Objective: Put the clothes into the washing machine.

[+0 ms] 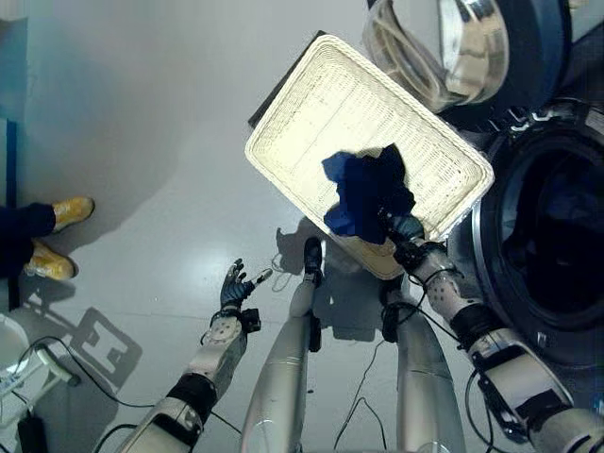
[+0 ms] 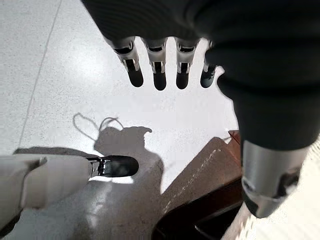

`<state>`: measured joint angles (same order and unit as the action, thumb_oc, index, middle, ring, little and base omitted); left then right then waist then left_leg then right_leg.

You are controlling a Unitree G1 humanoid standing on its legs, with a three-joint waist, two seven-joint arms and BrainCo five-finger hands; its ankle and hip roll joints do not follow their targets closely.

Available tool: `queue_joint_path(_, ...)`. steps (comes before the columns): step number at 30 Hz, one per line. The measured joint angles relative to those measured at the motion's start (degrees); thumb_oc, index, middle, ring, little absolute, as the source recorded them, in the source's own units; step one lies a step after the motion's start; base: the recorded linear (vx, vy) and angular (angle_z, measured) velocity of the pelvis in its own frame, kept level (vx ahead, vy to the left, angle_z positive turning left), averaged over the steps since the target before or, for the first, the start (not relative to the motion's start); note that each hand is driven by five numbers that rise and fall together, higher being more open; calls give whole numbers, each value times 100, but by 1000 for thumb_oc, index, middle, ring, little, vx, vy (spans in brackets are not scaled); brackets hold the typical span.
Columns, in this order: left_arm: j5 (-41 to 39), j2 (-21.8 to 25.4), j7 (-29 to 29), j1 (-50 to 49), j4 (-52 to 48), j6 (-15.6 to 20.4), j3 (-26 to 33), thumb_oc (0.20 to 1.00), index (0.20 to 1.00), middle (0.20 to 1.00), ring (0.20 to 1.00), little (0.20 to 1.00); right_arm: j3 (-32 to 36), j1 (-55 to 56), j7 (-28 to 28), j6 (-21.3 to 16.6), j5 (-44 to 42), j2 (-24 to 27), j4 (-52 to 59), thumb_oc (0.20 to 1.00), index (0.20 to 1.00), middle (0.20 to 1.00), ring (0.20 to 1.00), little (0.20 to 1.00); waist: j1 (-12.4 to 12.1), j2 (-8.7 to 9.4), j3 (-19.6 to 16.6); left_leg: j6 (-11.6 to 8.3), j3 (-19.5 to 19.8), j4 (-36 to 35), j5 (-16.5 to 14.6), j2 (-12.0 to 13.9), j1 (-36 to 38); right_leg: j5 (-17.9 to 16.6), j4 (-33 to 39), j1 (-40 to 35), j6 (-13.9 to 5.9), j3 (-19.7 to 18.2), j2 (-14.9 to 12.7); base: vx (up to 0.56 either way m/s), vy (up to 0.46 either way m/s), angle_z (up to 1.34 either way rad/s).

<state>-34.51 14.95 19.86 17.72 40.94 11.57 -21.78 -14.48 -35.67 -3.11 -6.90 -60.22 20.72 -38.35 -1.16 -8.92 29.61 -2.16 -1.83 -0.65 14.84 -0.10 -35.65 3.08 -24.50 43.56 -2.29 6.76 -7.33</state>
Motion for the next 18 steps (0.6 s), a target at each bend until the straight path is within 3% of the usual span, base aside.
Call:
queue_joint_path(3,0,-9,34,-21,76,138,31,1000,1000,1000,1000,1000,333,8,-14,-280,-711,-51,1,200,200,200,200,200,159,1,1,52,-125,6,-38,44,1,-134,175,-11,-17,-126,77,-23,22,-23)
queue_joint_path(8,0,-28,42,-18,89,225,62,1000,1000,1000,1000,1000,383,121,-47,-404,-1030,55,21,200,200,200,200,200,200,0,1,77,-335,-10,-72,69,45,-318,443,-53,-60,-338,155,-12,31,-26)
queue_joint_path(14,0,-18,49,-20,99,233,66,1000,1000,1000,1000,1000,221,406,-157,-159,-858,43,34,200,200,200,200,200,224,1,3,99,-467,-65,-108,63,287,-367,573,-238,-79,-466,177,0,19,-12)
queue_joint_path(18,0,-16,51,-23,101,248,74,1000,1000,1000,1000,1000,-278,638,-226,224,-234,14,171,200,200,200,200,200,234,0,3,107,-585,-54,-168,56,329,-372,580,-221,-103,-567,181,9,18,-8)
